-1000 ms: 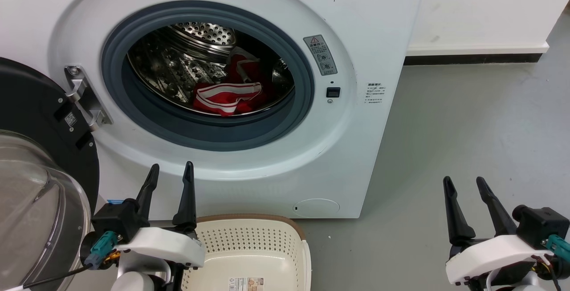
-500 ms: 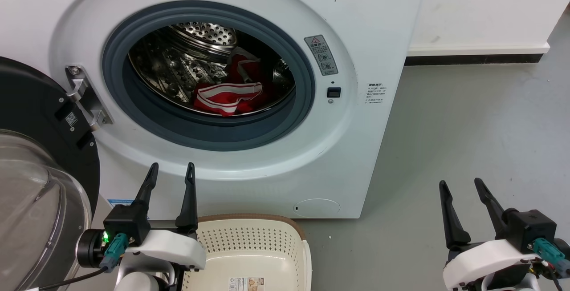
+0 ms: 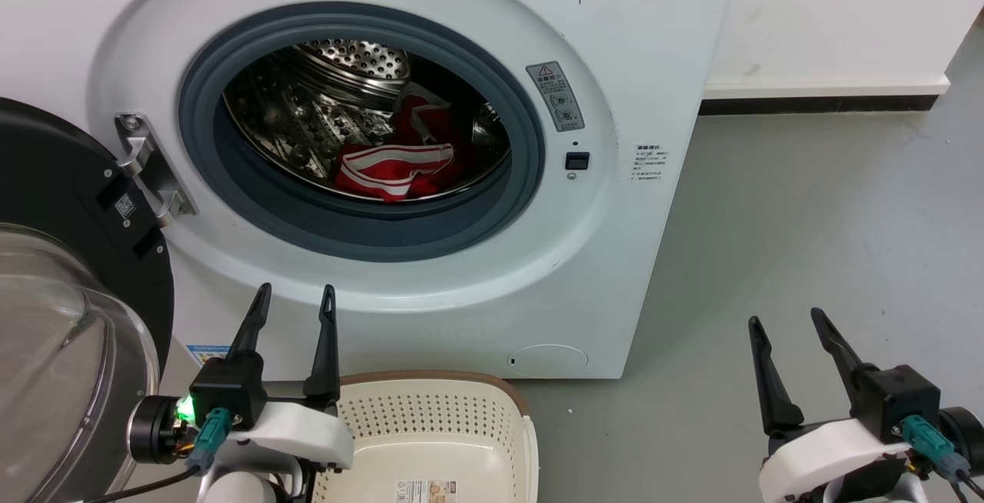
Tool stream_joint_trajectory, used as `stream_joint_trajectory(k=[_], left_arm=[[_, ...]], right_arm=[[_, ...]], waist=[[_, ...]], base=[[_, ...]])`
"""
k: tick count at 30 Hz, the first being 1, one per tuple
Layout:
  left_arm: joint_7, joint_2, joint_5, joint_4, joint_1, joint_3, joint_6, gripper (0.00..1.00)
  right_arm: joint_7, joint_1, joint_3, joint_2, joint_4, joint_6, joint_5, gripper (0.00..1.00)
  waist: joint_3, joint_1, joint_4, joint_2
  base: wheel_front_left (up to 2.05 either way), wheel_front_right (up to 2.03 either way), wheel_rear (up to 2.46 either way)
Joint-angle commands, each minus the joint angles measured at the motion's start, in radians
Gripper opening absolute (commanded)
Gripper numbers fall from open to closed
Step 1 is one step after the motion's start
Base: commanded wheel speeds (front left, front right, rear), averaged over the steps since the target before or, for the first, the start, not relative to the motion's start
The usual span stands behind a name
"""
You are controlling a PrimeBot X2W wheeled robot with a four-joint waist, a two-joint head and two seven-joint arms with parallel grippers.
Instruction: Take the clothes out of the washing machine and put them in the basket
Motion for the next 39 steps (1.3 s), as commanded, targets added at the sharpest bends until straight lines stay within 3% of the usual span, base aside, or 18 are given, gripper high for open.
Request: stream_joint_trajectory(k=[1,28,39], left_arm=[[-0.008,-0.002,0.022,0.003,-0.009,0.003,0.004,1.00],[-0.011,-0.014,0.029,0.038,-0.012,0.030,-0.010,1.00],[-0.011,-0.009,0.032,0.089,-0.066,0.039,-0.008,1.00]], right_arm=[[-0.007,0.011,0.002,-0.001,-0.006,-0.001,-0.023,1.00],[-0.005,0.006,0.003,-0.001,0.013,-0.001,-0.009,1.00],[0.003,-0.024,0.017,-0.001,0.000,-0.001,-0.012,1.00]], waist=[[-0.001,0.0000,0.001,-0.0001],[-0.006,0.0000,0.006,-0.0001],[0.038,0.0000,-0.034,-0.0001]], base=[[0.00,0.00,0.00],[0.00,0.00,0.00],[0.00,0.00,0.00]])
